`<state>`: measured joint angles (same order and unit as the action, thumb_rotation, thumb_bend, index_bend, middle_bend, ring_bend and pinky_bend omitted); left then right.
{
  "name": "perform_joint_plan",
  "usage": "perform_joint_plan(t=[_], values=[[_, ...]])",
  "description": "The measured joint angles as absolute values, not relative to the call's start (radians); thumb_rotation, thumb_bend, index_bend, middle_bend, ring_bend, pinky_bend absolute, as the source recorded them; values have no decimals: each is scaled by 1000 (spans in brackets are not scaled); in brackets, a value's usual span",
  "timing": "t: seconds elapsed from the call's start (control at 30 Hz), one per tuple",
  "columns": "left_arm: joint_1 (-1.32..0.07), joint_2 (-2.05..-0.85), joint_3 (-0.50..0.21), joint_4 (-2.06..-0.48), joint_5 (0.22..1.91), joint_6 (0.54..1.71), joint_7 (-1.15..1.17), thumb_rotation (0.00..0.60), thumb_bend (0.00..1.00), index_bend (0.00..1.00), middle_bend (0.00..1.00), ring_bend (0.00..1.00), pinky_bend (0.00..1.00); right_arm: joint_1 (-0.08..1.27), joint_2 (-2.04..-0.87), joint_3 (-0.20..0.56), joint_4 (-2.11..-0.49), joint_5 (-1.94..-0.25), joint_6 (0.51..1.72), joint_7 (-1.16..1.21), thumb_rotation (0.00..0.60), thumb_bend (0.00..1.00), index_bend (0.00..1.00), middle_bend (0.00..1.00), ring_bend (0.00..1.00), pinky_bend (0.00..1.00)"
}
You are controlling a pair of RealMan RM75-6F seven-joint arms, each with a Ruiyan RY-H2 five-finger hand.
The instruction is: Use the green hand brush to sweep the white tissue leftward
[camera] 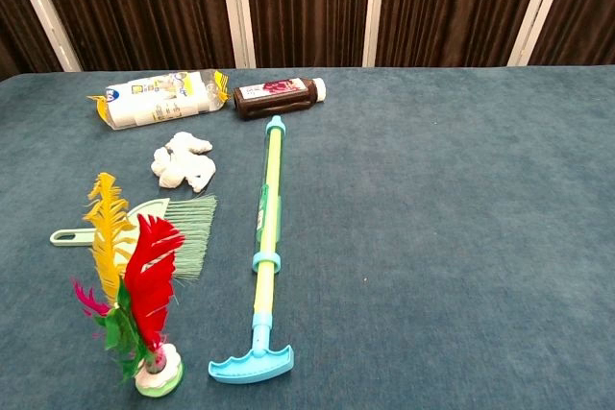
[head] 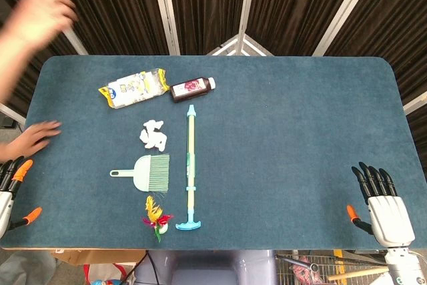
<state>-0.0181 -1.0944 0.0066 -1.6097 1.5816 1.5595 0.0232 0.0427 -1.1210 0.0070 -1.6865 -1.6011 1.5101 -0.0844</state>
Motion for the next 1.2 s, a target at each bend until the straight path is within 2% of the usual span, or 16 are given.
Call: perform_joint_plan(t=[0.17, 0.23, 0.3, 0.37, 0.43, 0.47, 0.57, 0.63, 0.77, 0.93, 1.2], values=[[-18, -1094, 7, -1610, 1580, 1558, 25, 600, 48, 0, 0, 0, 25, 43, -1121, 7, -1687, -1601, 1509, -84, 600, 375, 0, 0, 0, 0], [-19, -1094, 7, -1611, 1579, 1555, 27, 600, 47, 0, 17, 27, 90, 43, -1121, 6, -1687, -1603, 1510, -85, 600, 375, 0, 0, 0, 0], [-20, -1093, 7, -1612, 1578, 1552, 33, 600, 48, 0, 169, 191, 274, 43, -1121, 6, -1687, -1602, 1510, -84, 600, 375, 0, 0, 0, 0], [-22, -1094, 5, -1614, 1575, 1551, 47, 600, 52, 0, 495, 525, 583, 43, -1121, 8, -1689, -1602, 1512, -83, 600, 375, 0, 0, 0, 0], [-26, -1099, -4, -1616, 1570, 1550, 69, 600, 74, 22, 715, 737, 772, 44, -1121, 8, -1689, -1602, 1510, -84, 600, 376, 0, 0, 0, 0], [-31, -1103, -10, -1619, 1565, 1547, 78, 600, 97, 61, 815, 825, 843, 44, -1121, 7, -1690, -1602, 1509, -83, 600, 376, 0, 0, 0, 0], [-48, -1110, -19, -1634, 1544, 1512, 93, 600, 147, 209, 965, 956, 957, 45, -1121, 7, -1690, -1600, 1505, -82, 600, 376, 0, 0, 0, 0], [-67, -1114, -26, -1650, 1517, 1466, 113, 600, 192, 297, 998, 994, 994, 45, -1121, 8, -1690, -1599, 1505, -79, 600, 376, 0, 0, 0, 0], [-119, -1135, -49, -1677, 1447, 1369, 199, 600, 268, 368, 1000, 1000, 1000, 44, -1119, 6, -1691, -1605, 1509, -74, 600, 376, 0, 0, 0, 0], [-204, -1206, -95, -1695, 1318, 1254, 345, 600, 322, 374, 1000, 1000, 1000, 44, -1116, 6, -1692, -1605, 1510, -64, 600, 376, 0, 0, 0, 0], [-336, -1372, -162, -1667, 1120, 1147, 550, 600, 325, 379, 1000, 1000, 1000, 44, -1114, 6, -1692, -1604, 1509, -50, 600, 376, 0, 0, 0, 0]])
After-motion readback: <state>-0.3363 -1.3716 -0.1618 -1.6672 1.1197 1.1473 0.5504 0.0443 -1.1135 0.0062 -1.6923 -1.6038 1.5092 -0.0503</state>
